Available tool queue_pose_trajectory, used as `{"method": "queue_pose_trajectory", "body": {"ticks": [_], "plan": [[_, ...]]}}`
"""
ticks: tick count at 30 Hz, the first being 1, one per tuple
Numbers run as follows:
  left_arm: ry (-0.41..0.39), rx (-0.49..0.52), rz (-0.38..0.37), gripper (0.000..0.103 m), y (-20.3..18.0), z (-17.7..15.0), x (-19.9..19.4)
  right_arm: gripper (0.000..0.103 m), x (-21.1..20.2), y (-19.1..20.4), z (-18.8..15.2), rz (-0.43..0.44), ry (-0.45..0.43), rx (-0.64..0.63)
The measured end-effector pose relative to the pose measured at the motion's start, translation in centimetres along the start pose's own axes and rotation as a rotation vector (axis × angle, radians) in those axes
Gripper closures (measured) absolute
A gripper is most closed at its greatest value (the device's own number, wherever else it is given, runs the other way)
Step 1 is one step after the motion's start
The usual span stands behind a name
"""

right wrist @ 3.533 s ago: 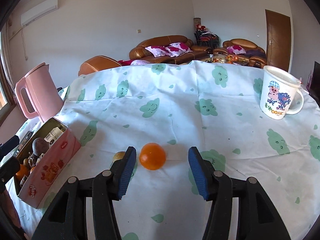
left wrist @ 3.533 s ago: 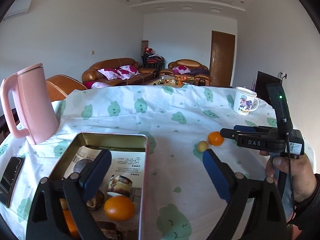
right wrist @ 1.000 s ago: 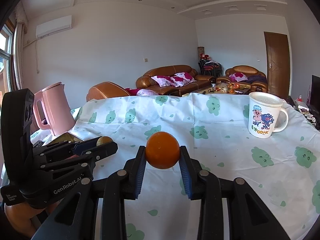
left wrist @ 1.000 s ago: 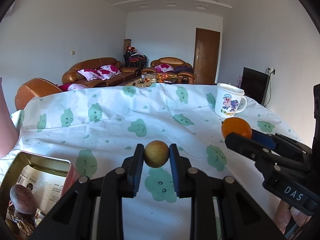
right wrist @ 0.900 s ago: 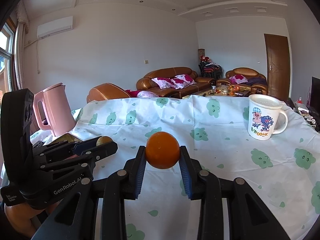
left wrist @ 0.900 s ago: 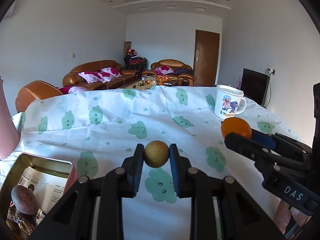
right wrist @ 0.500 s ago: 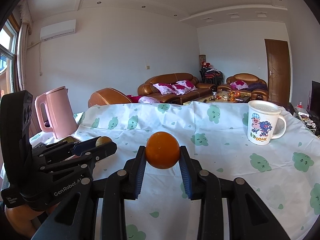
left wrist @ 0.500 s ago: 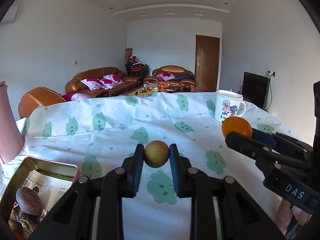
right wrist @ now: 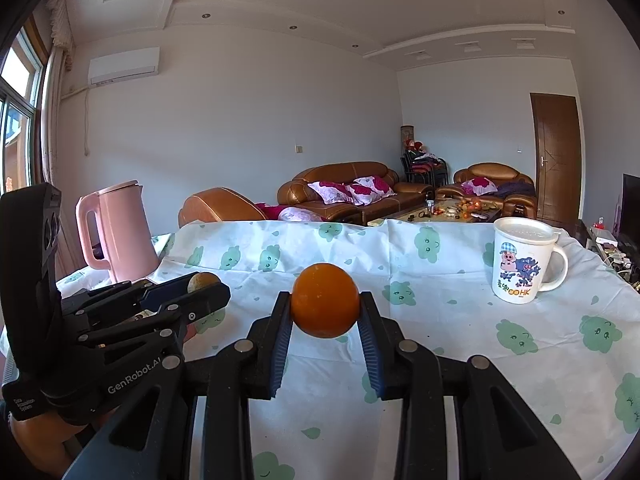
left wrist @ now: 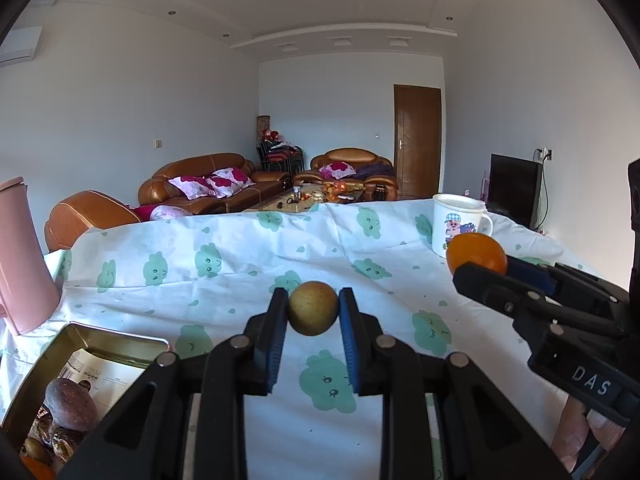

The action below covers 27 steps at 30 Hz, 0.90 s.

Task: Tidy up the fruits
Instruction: 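Lift the yellow fruit and orange and carry both toward the tin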

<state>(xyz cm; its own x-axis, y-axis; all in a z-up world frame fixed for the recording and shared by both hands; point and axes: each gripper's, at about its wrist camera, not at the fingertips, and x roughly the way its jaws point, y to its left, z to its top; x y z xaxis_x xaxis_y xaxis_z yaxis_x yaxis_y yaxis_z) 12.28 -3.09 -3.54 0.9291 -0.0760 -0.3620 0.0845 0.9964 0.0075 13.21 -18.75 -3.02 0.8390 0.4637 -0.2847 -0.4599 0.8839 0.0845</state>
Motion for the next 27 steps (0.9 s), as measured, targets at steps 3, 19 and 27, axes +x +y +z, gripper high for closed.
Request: {"method": "queue_pose_trajectory", "body": {"ticks": [3,19,27], "plan": [[-0.009,0.008,0.006,0.076,-0.2,0.0,-0.3,0.068,-0.3,0.2,0.0,0.0,-0.013,-0.007],[-0.023,0.002,0.017,0.076,-0.5,-0.2,-0.9,0.068,-1.1,0.4,-0.1,0.003,-0.044,-0.014],[-0.016,-0.004,0.008,0.076,-0.1,-0.3,-1.6,0.068,-1.0,0.2,-0.2,0.011,-0.021,0.004]]}}
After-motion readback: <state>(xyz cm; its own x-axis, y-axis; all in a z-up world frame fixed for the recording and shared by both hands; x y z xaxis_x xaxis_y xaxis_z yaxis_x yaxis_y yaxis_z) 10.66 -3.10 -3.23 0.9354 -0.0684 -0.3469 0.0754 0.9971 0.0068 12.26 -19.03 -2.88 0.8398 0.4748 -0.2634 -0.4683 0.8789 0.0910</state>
